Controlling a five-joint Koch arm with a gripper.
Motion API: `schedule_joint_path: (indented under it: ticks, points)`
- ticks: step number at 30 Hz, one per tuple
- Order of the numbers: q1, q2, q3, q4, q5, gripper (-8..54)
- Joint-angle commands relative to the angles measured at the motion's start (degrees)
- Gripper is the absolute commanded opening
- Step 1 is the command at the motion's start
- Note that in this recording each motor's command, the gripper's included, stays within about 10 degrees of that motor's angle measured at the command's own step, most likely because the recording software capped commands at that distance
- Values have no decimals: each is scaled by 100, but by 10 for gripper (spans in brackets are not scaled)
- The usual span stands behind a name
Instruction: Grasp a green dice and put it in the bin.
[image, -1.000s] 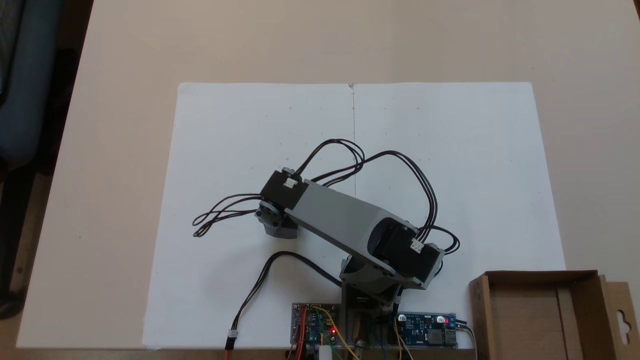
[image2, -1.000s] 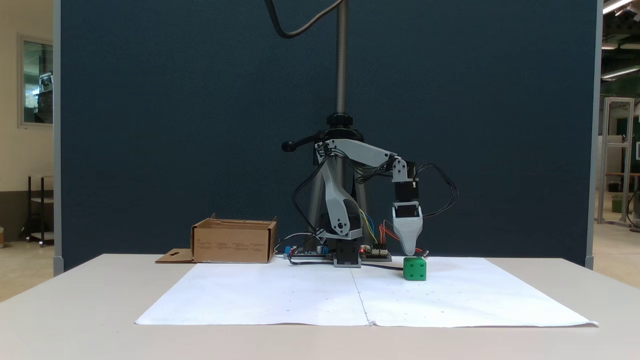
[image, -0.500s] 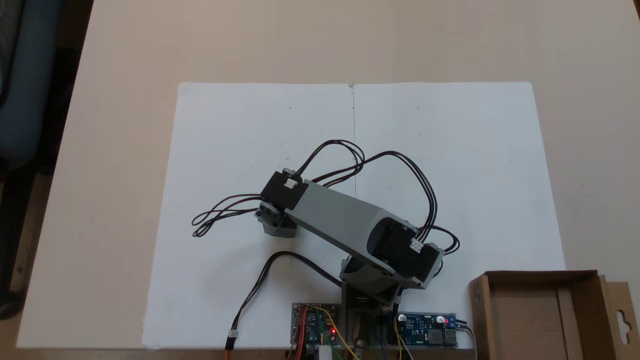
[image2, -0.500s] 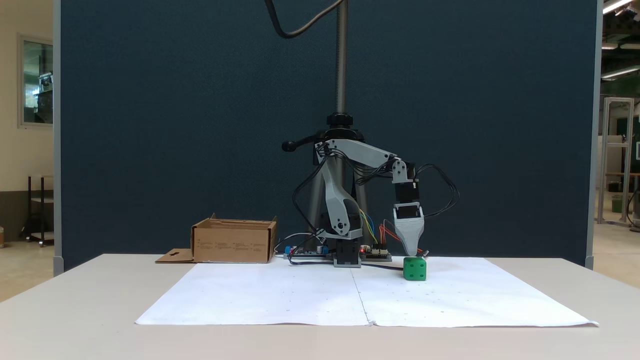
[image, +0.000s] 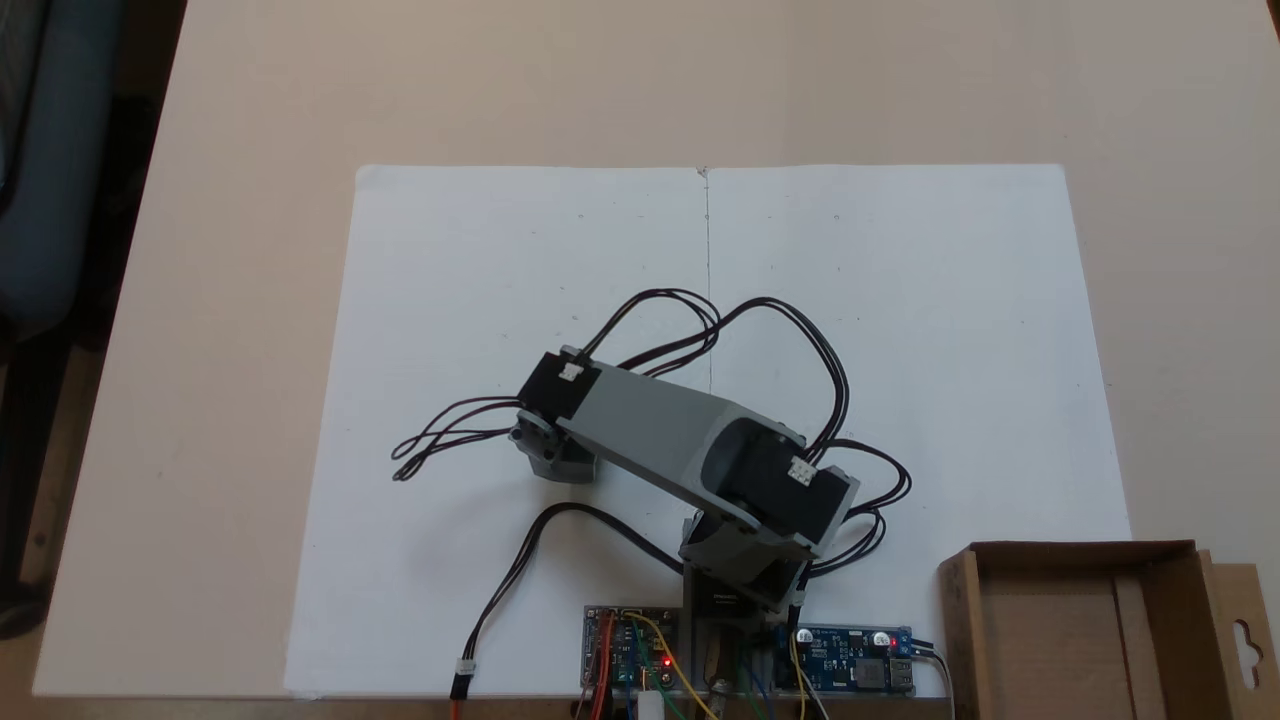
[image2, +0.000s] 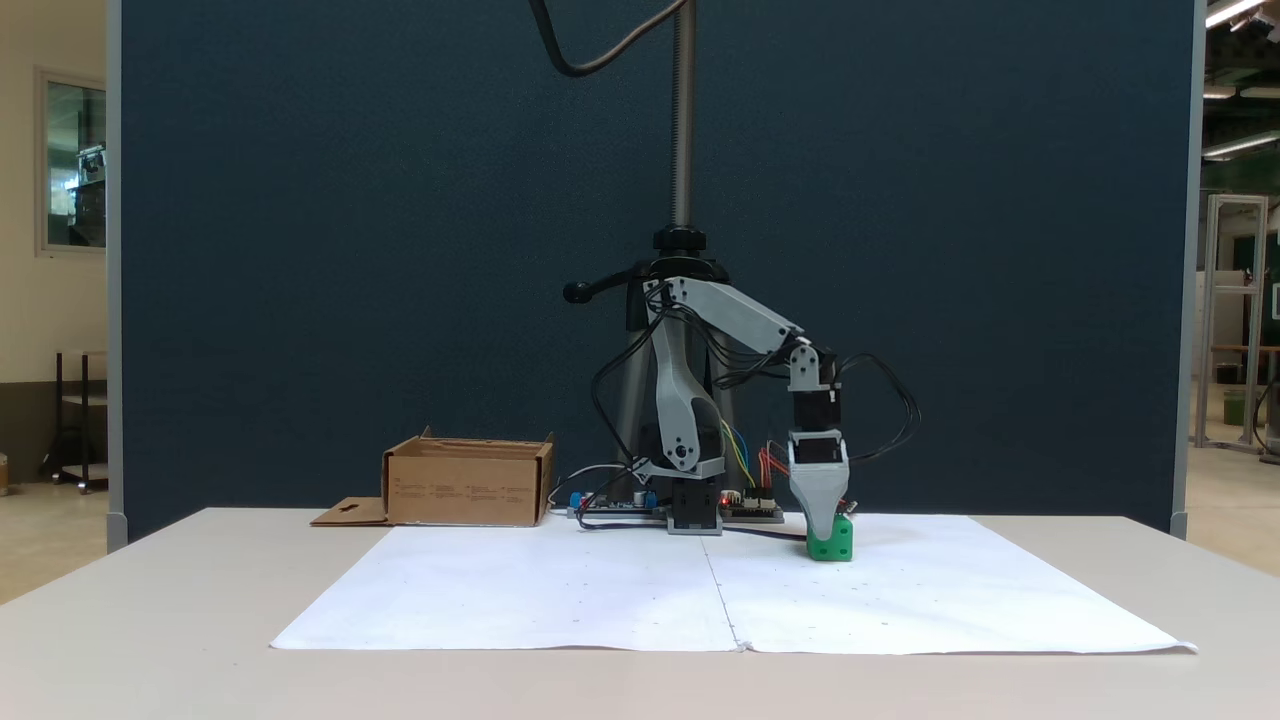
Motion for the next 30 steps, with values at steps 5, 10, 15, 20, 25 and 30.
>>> schedule_joint_path:
  ticks: [5, 10, 15, 20, 25, 30]
  points:
    - [-26, -185, 0, -431, -9, 408]
    - [-26, -360, 0, -439, -9, 387]
    - [-26, -404, 0, -475, -9, 317]
    - [-26, -404, 70, -501, -9, 208]
    - [-18, -404, 211, -571, -9, 115]
    - [18, -343, 264, -642, -9, 115]
